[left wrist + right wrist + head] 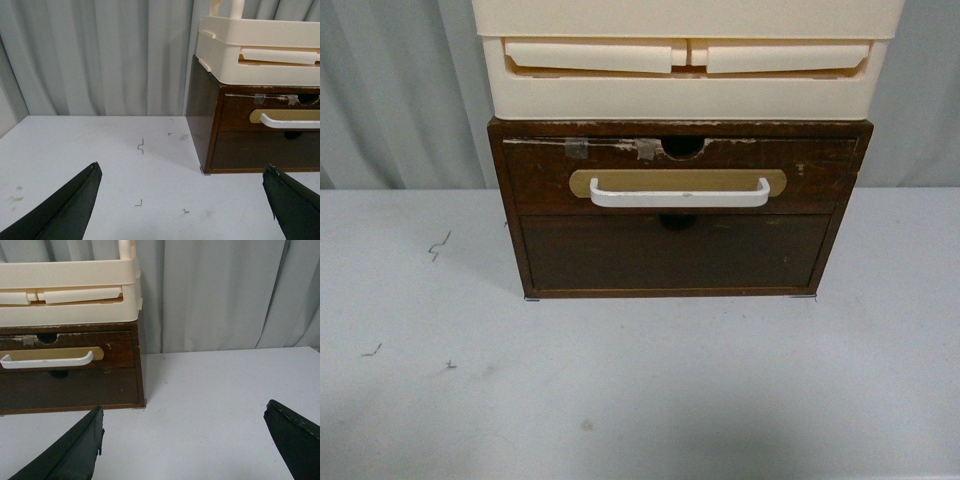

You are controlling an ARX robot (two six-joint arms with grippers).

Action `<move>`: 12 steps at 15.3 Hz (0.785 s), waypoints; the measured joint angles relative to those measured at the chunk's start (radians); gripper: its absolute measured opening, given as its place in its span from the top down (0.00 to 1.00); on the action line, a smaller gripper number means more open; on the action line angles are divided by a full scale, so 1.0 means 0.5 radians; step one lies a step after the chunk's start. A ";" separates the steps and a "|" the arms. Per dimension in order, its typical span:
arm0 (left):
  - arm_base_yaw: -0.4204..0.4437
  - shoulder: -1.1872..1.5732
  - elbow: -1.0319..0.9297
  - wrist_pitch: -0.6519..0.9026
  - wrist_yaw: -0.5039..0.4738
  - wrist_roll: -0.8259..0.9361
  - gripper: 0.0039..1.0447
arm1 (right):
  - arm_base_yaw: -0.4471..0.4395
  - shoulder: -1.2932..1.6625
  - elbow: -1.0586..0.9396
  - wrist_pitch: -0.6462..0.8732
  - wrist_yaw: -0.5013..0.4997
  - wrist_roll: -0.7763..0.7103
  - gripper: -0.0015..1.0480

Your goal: Open drawer

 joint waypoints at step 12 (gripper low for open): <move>0.000 0.000 0.000 0.000 0.000 0.000 0.06 | 0.000 0.000 0.000 0.000 0.000 0.000 0.06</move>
